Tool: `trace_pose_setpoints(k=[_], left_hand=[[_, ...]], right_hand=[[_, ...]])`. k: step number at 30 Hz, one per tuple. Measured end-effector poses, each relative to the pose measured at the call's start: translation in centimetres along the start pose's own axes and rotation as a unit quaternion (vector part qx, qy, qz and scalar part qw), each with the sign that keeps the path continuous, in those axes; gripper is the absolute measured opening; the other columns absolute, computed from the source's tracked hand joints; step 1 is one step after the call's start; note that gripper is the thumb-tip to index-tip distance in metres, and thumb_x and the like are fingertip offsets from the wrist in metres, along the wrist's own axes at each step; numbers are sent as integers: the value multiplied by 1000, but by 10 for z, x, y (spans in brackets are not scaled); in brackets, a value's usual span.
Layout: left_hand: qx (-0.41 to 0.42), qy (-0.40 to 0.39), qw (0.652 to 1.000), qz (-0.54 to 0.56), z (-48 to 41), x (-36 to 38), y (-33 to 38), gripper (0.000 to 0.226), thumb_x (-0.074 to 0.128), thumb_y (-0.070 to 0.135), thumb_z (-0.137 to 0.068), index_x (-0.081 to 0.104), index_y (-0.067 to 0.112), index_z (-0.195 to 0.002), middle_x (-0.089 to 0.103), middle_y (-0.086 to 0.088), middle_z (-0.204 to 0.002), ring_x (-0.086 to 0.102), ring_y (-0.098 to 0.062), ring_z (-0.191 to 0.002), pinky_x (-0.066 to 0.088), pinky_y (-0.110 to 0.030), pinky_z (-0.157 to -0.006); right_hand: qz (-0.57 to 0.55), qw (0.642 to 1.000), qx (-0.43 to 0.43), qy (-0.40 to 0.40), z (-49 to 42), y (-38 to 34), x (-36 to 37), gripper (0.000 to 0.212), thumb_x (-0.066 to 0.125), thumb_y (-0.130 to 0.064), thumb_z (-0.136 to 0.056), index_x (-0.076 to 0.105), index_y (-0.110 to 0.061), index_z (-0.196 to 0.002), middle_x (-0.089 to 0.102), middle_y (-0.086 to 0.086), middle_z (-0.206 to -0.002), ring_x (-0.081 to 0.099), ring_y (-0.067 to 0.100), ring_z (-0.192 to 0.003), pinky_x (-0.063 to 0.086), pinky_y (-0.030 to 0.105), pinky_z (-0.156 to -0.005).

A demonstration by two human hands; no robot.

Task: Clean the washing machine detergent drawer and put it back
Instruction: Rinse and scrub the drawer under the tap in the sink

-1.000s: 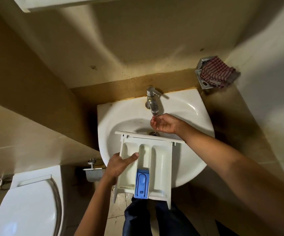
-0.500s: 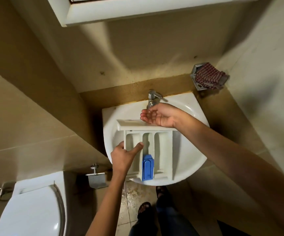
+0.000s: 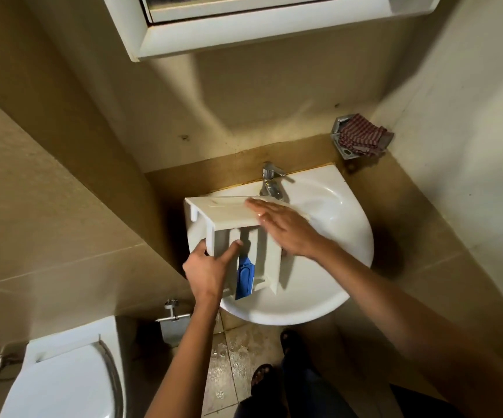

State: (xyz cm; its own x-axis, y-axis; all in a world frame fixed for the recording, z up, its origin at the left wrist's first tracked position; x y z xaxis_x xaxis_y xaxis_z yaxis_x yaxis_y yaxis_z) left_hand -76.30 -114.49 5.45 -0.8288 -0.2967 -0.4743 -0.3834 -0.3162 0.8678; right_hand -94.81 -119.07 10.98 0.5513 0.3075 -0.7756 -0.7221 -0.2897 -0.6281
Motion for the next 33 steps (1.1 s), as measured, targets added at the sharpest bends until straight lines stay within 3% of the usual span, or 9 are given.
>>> trace_pose_setpoints(k=[2, 4, 7, 11, 15, 19, 26, 29, 33], left_hand=[[4, 6, 1000, -5, -1, -6, -5, 37, 82, 55, -63, 62, 29, -81, 65, 20, -73, 60, 4, -67, 43, -5, -53], [9, 4, 1000, -29, -2, -7, -9, 45, 82, 56, -64, 67, 23, -90, 69, 11, -81, 64, -6, -72, 52, -17, -63], [11, 13, 999, -34, -3, -8, -9, 47, 81, 58, -64, 65, 22, -92, 68, 9, -84, 64, -9, -74, 48, -15, -60], [47, 21, 997, -60, -3, -7, -3, 53, 80, 55, -67, 68, 15, -99, 71, 2, -89, 66, -15, -77, 54, -25, -67], [92, 12, 991, -101, 6, 0, 5, 46, 79, 55, -69, 59, 15, -80, 66, 0, -70, 58, -14, -58, 45, -27, -53], [74, 26, 995, -64, 12, -3, 3, 53, 80, 57, -66, 70, 15, -98, 72, 4, -81, 66, -12, -72, 50, -23, -62], [76, 43, 996, -33, 13, -24, 2, 50, 80, 56, -65, 72, 23, -101, 70, 14, -86, 66, -3, -78, 48, -12, -64], [80, 37, 994, -62, 10, -25, 7, 52, 80, 56, -67, 70, 21, -104, 70, 10, -85, 65, -8, -74, 53, -20, -64], [90, 37, 988, -116, 10, -20, 13, 50, 79, 55, -69, 69, 18, -101, 72, 2, -84, 59, -13, -67, 53, -27, -61]], right_hand=[[-34, 992, 114, -36, 7, 29, -5, 46, 20, -31, -106, 26, -23, -151, 24, -6, -157, 19, 10, -145, 11, 21, -113], [-52, 983, 153, -83, 8, 39, -3, 48, 16, -31, -106, 23, -21, -152, 18, -4, -159, 12, 10, -146, 3, 14, -109], [-15, 989, 123, -80, -3, 23, 1, 48, 18, -25, -106, 23, -10, -151, 16, 3, -160, 10, 12, -147, 1, 15, -110], [-52, 995, 37, -74, -13, -26, 4, 50, 23, -31, -105, 18, -16, -152, 13, -5, -160, 9, 5, -146, 2, 18, -115], [-129, 986, -32, -98, -27, -74, 12, 48, 26, -28, -105, 22, -16, -151, 12, -6, -160, 7, 2, -145, 3, 17, -115], [-155, 980, 17, -126, -45, -55, 5, 49, 19, -32, -106, 18, -17, -153, 11, -6, -160, 6, 3, -145, 3, 12, -109], [-129, 964, 209, -102, -28, 41, -6, 54, 18, -45, -103, 12, -28, -153, 9, -4, -161, 7, 17, -148, 6, 33, -117], [-120, 970, 185, -106, -19, 33, 4, 58, 18, -46, -102, 3, -24, -154, -5, -3, -161, -8, 16, -147, -2, 36, -118], [-124, 984, 89, -95, -15, -16, 20, 54, 19, -35, -105, 6, -16, -154, -3, -1, -161, -6, 7, -146, -5, 20, -113]])
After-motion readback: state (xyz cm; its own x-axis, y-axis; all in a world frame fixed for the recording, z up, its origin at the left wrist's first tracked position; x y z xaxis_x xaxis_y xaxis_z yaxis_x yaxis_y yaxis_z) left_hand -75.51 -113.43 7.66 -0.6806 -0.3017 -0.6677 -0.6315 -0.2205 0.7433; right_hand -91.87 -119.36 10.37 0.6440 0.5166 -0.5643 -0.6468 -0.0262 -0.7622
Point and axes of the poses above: each hand's wrist, its own z-axis away from the middle knuckle, its own x-axis out of the palm, y = z × x, the point moved 2 cm from there along -z, towards the middle knuckle
